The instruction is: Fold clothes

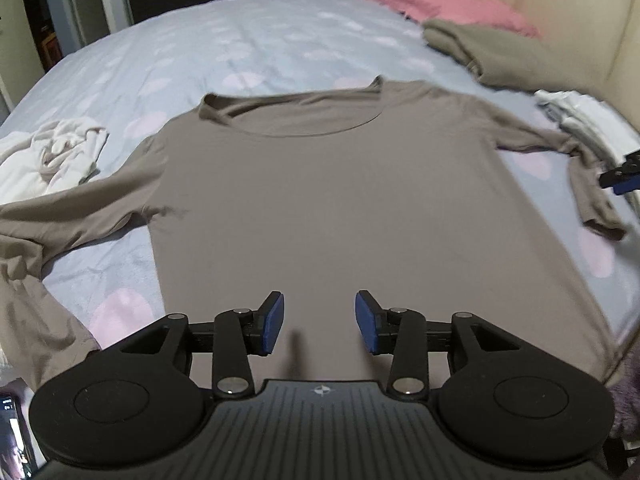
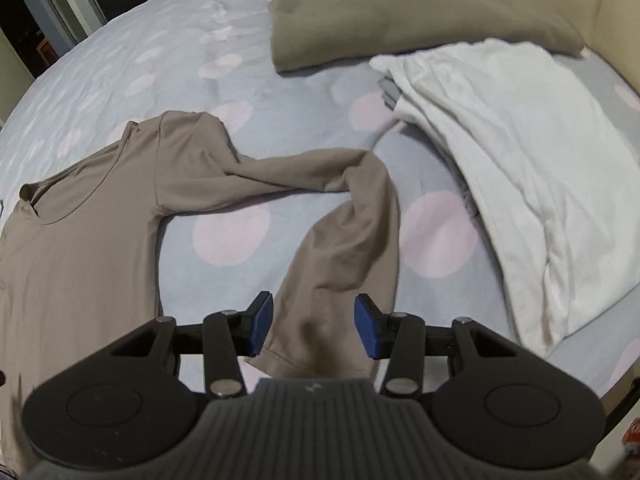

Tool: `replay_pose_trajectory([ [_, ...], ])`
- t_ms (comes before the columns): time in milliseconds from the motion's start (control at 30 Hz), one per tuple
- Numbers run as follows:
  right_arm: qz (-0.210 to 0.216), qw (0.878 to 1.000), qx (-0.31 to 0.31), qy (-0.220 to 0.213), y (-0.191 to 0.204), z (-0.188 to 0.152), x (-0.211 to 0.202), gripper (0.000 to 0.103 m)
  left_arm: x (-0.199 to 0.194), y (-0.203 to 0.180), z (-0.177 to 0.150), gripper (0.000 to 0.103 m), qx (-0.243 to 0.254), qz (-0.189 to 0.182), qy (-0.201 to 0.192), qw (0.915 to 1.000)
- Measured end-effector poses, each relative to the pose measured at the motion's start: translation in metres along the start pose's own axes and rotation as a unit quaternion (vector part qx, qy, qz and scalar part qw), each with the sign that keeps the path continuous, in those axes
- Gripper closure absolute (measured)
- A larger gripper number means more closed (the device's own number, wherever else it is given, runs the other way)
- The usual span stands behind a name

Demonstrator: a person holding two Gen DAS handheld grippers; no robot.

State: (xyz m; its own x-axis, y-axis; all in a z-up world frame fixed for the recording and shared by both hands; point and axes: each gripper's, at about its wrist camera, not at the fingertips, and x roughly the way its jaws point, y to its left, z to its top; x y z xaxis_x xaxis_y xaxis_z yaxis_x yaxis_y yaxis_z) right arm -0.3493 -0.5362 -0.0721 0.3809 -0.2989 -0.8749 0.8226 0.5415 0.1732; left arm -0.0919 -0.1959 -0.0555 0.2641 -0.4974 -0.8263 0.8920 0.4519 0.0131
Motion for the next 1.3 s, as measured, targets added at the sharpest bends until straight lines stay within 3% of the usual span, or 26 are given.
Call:
replay_pose_trajectory([
  [167,-0.003,1.000,-0.004,0.005,0.003,0.000,0.014,0.055,0.008,0.006,0.005,0.066,-0.014,-0.007,0.009,0.9998],
  [267,-0.008,1.000,0.008,0.028,0.001,0.000,0.029,0.060,0.011,0.009,0.007,0.066,-0.017,-0.004,0.012,0.9998],
  [367,-0.019,0.999,0.001,0.044,0.003,-0.001,0.040,0.075,0.014,0.010,0.008,0.066,-0.021,-0.004,0.014,0.9997],
  [433,-0.026,0.999,-0.009,0.041,0.006,0.001,0.040,0.089,0.015,0.012,0.009,0.066,-0.025,-0.003,0.016,0.9996],
  [467,-0.028,0.999,-0.012,0.037,0.006,0.002,0.039,0.101,0.015,0.013,0.009,0.066,-0.026,-0.003,0.017,0.9995],
  [700,-0.004,0.999,-0.028,-0.025,0.028,0.015,0.016,0.101,0.018,0.017,0.010,0.066,-0.034,0.001,0.022,0.9992],
  [900,0.052,0.995,-0.062,-0.064,0.073,0.030,0.002,0.101,0.021,0.021,0.010,0.066,-0.037,0.007,0.028,0.9989],
  [1167,0.157,0.969,-0.181,-0.052,0.163,0.026,0.005,0.100,0.026,0.024,0.005,0.065,-0.036,0.011,0.041,0.9985],
  [1300,0.182,0.961,-0.205,-0.032,0.185,0.021,0.016,0.090,0.028,0.028,0.003,0.065,-0.037,0.008,0.039,0.9985],
])
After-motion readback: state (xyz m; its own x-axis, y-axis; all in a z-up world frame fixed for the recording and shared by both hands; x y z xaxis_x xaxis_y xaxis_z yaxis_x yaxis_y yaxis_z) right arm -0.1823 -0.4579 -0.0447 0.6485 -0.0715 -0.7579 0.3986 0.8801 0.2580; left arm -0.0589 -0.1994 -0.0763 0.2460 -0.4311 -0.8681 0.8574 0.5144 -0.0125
